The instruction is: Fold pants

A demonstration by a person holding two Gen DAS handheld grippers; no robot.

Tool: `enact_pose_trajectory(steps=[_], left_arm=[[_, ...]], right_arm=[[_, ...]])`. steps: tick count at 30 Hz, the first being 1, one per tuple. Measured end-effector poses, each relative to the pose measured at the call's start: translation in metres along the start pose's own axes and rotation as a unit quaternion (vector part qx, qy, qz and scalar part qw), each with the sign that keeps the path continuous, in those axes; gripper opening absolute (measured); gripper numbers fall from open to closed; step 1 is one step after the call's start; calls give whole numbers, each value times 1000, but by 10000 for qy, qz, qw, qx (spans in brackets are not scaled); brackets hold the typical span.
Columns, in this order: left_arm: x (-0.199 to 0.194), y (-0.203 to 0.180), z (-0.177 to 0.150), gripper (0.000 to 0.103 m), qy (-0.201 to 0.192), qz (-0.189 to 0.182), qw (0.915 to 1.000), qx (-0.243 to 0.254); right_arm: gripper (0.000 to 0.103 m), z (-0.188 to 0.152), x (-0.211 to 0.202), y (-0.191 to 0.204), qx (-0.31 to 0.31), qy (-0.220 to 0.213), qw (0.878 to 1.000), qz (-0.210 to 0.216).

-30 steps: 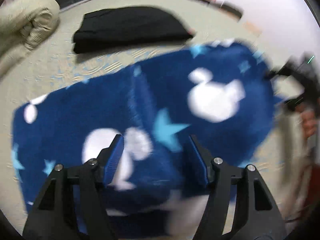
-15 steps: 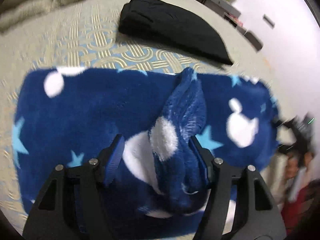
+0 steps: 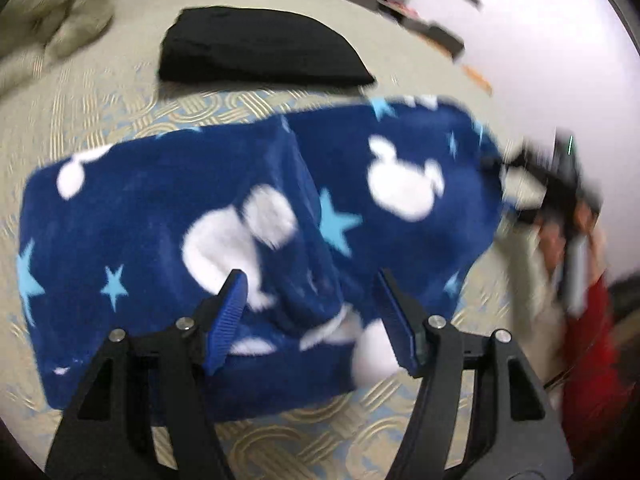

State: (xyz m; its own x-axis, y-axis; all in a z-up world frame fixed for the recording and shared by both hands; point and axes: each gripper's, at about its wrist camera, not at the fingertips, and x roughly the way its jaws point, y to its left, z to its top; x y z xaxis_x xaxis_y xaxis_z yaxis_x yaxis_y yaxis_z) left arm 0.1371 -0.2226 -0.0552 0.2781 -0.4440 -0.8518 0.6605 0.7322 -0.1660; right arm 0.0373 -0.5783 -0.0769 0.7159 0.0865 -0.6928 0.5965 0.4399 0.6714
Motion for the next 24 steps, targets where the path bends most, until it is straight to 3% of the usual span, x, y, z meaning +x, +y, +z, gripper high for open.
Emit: enact_pose_trajectory(steps=[6, 8, 9, 10, 12, 14, 15, 17, 19, 21, 22, 24], left_arm=[[37, -26, -4, 66, 127, 957, 9920, 815], [39, -28, 0, 52, 86, 1022, 9918, 767], [36, -23, 4, 38, 60, 980, 9935, 584], [32, -13, 8, 30, 39, 837, 9958, 368], [20, 14, 16, 28, 1, 289, 9989, -377], [5, 44, 17, 27, -141, -430, 9927, -1118], [1, 48, 16, 28, -183, -597, 9901, -1261], [-4, 50, 17, 31, -226, -817, 9884, -1262], [-4, 38, 15, 44, -183, -883, 9907, -1014], [-1, 23, 11, 49, -90, -1190, 9893, -842], [-1, 17, 11, 56, -69, -1241, 9893, -760], [-2, 3, 9, 59, -96, -1193, 9916, -482]], right_arm=[[75, -1, 2, 2, 2, -17, 10000, -28], [75, -1, 1, 1, 14, -8, 10000, -12], [75, -1, 1, 0, 15, -10, 10000, -12], [75, 0, 1, 0, 42, 2, 10000, 16], [75, 1, 1, -3, 91, 15, 9999, 57], [75, 1, 2, -4, 110, 26, 9999, 68], [75, 1, 2, -4, 104, 20, 9999, 65], [76, 1, 2, -4, 63, -1, 10000, 35], [76, 0, 2, -3, 35, -16, 10000, 8], [76, 1, 2, -2, 41, -19, 10000, -7], [76, 1, 2, -2, 58, -13, 10000, -8], [76, 2, 2, -2, 109, 10, 9999, 1]])
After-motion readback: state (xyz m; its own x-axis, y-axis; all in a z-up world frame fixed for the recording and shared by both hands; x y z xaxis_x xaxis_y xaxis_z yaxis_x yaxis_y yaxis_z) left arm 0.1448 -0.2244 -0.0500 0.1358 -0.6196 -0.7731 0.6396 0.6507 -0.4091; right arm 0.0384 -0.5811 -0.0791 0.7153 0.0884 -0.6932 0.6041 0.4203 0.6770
